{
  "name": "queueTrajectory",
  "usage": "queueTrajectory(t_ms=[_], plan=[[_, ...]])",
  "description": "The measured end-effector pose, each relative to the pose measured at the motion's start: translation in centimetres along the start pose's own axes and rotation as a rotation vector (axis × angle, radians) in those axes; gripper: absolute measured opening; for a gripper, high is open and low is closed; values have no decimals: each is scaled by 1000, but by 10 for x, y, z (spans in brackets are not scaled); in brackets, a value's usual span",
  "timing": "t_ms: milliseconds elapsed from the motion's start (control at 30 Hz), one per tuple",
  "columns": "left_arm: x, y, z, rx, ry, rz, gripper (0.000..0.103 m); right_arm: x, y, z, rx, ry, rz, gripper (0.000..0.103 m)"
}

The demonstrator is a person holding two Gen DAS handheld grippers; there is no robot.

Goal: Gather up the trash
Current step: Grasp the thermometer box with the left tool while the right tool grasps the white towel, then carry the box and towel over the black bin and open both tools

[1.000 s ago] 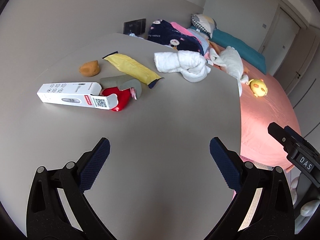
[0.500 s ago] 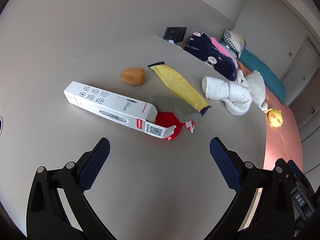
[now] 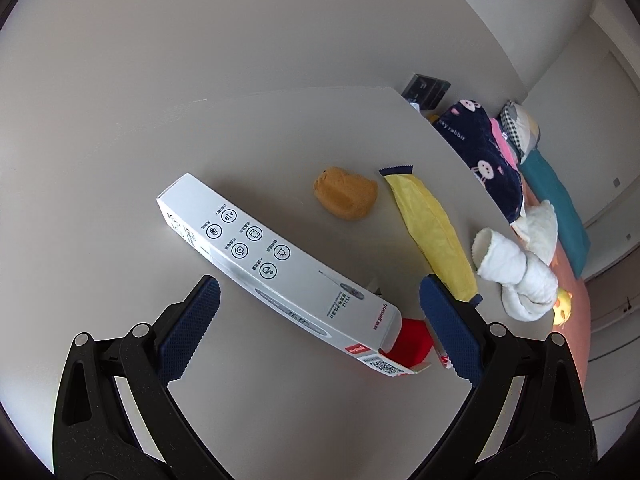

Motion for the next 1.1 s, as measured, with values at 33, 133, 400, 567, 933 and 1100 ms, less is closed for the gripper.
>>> queueTrajectory(t_ms=[33,133,400,567,933,1100], plan=[[3,-1,-2,-7,-7,-4,97,3,-2,-3,-10,-3,-2,88],[11,-5,-6,-29,-32,-7,97,10,-11,-12,-51,-7,-30,88],[21,-12,-13,-56,-48,-42,93,39,-30,-39,-94,-23,-72,88],[20,-15,-16,-50,-39,-77,65,52,-28,-53,-81,-22,-65,88],[19,-6,-16,60,4,-138,32,80,-44,-82,-179,-12,-27,88],[21,-1,-14,108,4,-122,30,95,-43,-85,-186,-77,-77,60]])
Point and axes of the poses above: each gripper's, at about its wrist camera, not at the fingertips, and x roughly the way its jaws point, y to its right, z to its underside, the point moved 2 cm from there along x, roughly the way its jaws point, and after that the axes turned 10 degrees about -y, right-handed, at the moved point
